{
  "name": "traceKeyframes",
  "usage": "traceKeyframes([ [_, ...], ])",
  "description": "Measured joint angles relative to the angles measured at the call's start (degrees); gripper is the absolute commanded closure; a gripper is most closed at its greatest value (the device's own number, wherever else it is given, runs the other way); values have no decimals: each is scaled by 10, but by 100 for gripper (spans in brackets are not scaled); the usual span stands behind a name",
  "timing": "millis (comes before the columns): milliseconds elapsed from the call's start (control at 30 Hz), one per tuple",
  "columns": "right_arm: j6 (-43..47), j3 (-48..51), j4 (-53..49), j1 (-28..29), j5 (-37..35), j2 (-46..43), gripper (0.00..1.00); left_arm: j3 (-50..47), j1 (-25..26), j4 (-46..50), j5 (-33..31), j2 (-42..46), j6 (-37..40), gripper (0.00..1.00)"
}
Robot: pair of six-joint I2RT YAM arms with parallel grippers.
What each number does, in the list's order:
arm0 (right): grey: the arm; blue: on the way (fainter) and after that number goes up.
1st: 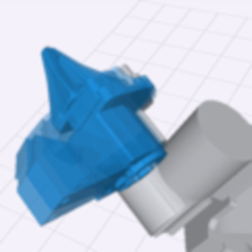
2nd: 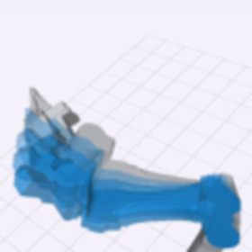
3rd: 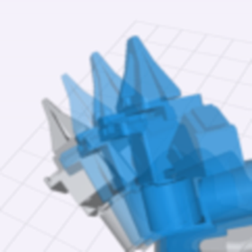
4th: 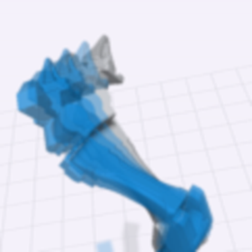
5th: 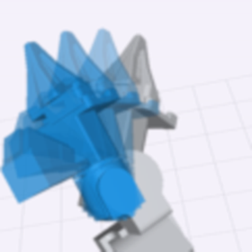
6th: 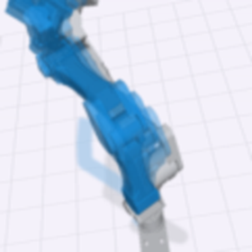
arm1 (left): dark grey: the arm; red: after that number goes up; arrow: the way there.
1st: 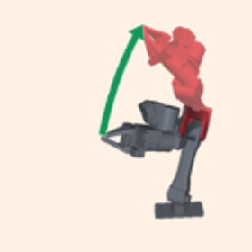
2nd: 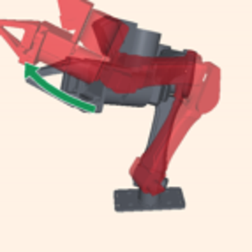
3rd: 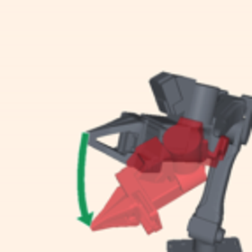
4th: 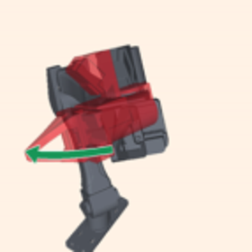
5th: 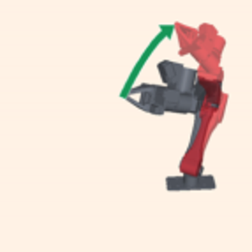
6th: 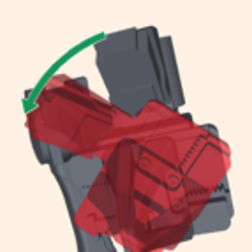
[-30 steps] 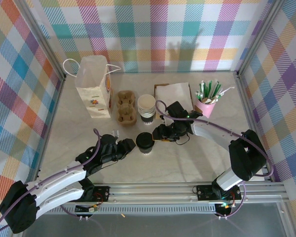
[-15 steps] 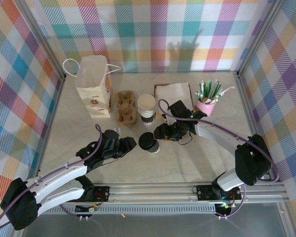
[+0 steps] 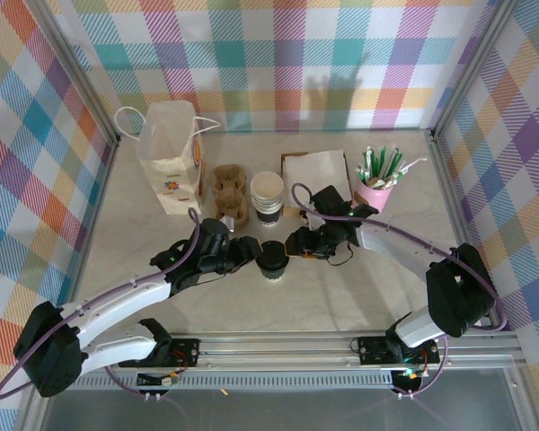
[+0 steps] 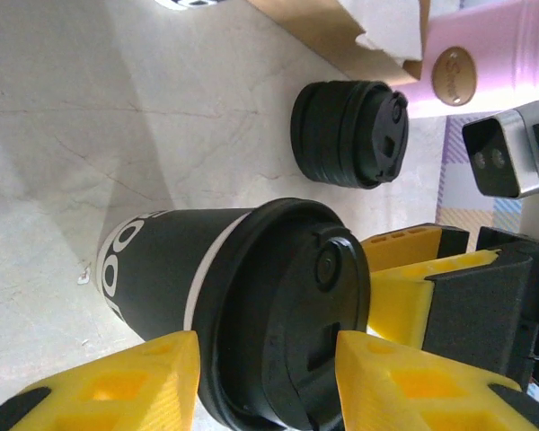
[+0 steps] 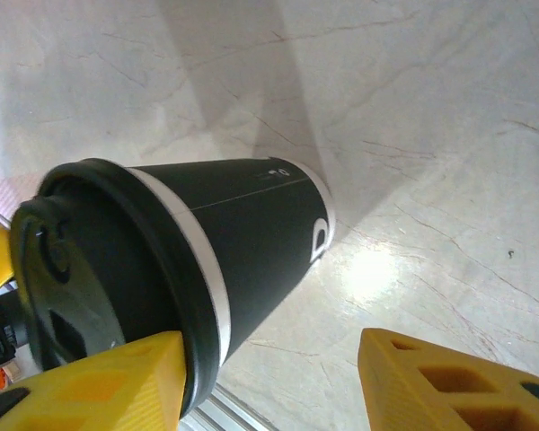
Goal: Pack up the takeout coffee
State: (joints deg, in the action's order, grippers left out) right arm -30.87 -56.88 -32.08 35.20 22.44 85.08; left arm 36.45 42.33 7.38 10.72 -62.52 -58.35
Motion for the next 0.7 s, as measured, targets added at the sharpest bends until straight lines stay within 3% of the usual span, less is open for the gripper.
traceKeyframes([
  [233, 0, 8, 10, -9, 14, 0, 40, 21, 9, 10, 13, -55, 12, 57],
  [700, 36, -1, 1, -12, 15, -37, 30, 51, 11, 73, 2, -58, 25, 57],
])
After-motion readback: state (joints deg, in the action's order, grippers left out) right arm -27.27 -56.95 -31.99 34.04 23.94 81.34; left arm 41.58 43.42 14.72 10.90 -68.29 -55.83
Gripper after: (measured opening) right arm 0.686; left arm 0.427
